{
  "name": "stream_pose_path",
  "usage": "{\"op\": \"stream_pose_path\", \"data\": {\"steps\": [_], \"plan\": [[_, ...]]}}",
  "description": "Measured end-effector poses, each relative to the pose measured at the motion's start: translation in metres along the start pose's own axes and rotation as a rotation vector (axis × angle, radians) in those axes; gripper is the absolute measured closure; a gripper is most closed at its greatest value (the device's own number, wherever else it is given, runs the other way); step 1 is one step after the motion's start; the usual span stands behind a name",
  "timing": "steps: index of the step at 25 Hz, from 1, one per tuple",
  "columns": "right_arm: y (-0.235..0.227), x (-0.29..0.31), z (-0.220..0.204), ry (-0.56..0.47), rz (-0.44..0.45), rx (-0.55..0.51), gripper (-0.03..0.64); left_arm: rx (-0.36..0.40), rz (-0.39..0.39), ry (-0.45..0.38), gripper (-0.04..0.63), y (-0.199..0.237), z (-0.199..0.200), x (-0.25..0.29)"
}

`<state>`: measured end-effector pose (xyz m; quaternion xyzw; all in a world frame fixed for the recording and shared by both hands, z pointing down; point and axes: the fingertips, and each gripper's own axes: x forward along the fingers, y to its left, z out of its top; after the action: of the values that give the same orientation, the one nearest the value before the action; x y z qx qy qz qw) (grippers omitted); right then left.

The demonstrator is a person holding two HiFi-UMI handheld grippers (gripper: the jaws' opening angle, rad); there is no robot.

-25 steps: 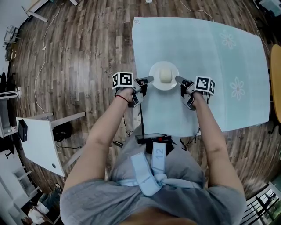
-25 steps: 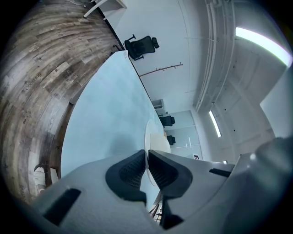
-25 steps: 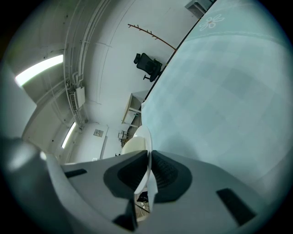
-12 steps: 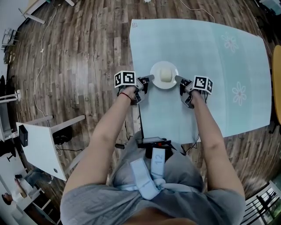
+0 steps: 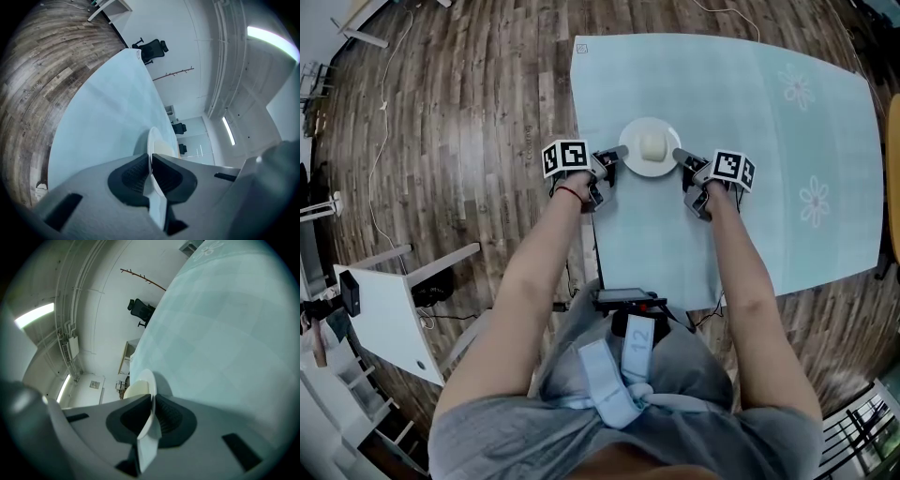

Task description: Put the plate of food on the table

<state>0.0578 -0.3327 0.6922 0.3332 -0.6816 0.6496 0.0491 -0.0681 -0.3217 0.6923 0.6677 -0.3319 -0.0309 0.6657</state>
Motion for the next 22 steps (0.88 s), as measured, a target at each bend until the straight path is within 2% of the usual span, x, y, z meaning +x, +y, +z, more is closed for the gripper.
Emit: {"op": "stream_pose_path", "data": {"steps": [18,22], "plan": [[-0.0065,0.0034,0.0061,-0.051,-0.019,0.036,0.575,0.024,0.042,-0.007,0.566,0.0016,0.0082,0.0076],[-0.0069,0.0032,0.007,-0.058,-0.026,0.036,0.577,0.077,0.103,0.003,0.565,0.0041,0.0087,0.0063]]}}
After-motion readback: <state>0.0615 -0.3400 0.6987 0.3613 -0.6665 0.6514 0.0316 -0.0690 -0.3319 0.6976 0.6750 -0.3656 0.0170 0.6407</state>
